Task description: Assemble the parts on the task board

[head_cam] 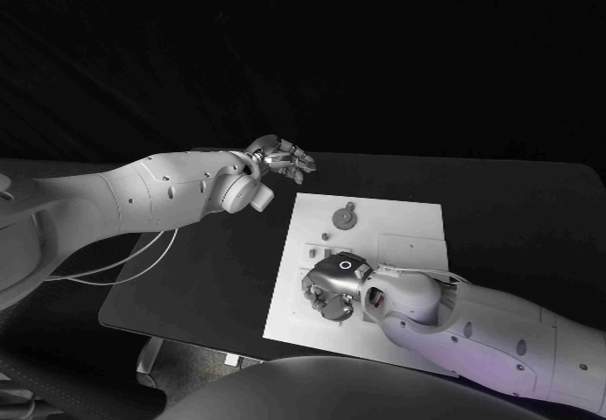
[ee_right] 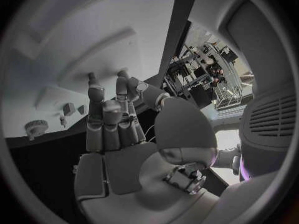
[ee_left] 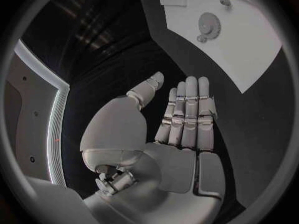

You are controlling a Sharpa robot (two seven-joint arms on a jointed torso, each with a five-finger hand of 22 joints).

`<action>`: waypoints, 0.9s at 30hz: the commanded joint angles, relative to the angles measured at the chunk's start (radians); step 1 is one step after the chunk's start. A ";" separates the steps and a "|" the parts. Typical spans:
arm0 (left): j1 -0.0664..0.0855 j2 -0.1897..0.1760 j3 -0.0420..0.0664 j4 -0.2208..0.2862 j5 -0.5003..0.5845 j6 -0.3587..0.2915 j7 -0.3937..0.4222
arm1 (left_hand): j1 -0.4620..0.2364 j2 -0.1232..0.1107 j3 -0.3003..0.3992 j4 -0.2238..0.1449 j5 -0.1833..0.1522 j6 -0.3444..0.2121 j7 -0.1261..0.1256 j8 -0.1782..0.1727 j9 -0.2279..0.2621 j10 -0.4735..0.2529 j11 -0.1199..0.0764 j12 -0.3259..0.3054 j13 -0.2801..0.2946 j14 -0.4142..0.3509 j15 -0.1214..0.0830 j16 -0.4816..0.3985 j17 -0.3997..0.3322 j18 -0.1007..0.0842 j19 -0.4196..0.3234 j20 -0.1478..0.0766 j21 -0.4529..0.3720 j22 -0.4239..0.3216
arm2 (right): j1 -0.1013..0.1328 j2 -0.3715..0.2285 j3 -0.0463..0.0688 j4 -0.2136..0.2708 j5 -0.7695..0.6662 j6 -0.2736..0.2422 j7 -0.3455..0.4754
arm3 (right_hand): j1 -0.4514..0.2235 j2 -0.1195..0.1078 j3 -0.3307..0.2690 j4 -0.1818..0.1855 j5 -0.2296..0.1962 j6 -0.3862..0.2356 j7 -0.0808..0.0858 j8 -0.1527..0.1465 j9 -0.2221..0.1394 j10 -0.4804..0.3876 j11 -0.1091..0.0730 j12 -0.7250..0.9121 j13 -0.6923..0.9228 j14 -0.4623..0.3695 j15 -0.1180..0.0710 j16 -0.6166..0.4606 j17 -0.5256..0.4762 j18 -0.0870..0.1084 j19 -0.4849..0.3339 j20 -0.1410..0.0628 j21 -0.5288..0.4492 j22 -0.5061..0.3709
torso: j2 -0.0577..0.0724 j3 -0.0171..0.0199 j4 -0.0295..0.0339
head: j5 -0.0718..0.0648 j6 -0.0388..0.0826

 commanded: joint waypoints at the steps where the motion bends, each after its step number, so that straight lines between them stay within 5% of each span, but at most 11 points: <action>1: 0.002 0.001 0.001 0.002 -0.002 0.005 0.007 | 0.004 -0.002 0.003 0.004 0.000 -0.008 0.001 0.005 -0.002 -0.008 0.001 0.002 -0.002 0.009 0.001 -0.006 0.002 0.014 0.006 -0.003 -0.004 0.002 | -0.003 -0.002 -0.002 0.001 -0.009 0.025 0.004 | 0.002 0.008 0.001 -0.004 0.005 0.036 -0.009 0.009 0.015 0.006 0.002 -0.005 0.000 -0.001 -0.005 -0.004 0.002 0.054 -0.001 -0.008 0.003 0.019 | -0.001 0.0011 -0.0002 | 0.001 0.000; 27: 0.002 0.000 0.001 0.001 -0.004 0.006 0.006 | 0.004 -0.002 0.004 0.004 0.000 -0.008 0.001 0.006 -0.002 -0.008 0.001 0.003 -0.002 0.009 0.002 -0.008 0.005 0.014 0.006 -0.003 -0.005 0.002 | -0.003 -0.010 -0.003 0.008 -0.005 0.038 0.005 | 0.002 0.008 -0.001 -0.004 0.005 0.035 -0.009 0.009 0.015 0.007 0.002 -0.005 0.001 -0.002 -0.005 -0.004 0.002 0.054 -0.002 -0.008 0.003 0.020 | 0.000 0.0011 -0.0002 | 0.006 0.000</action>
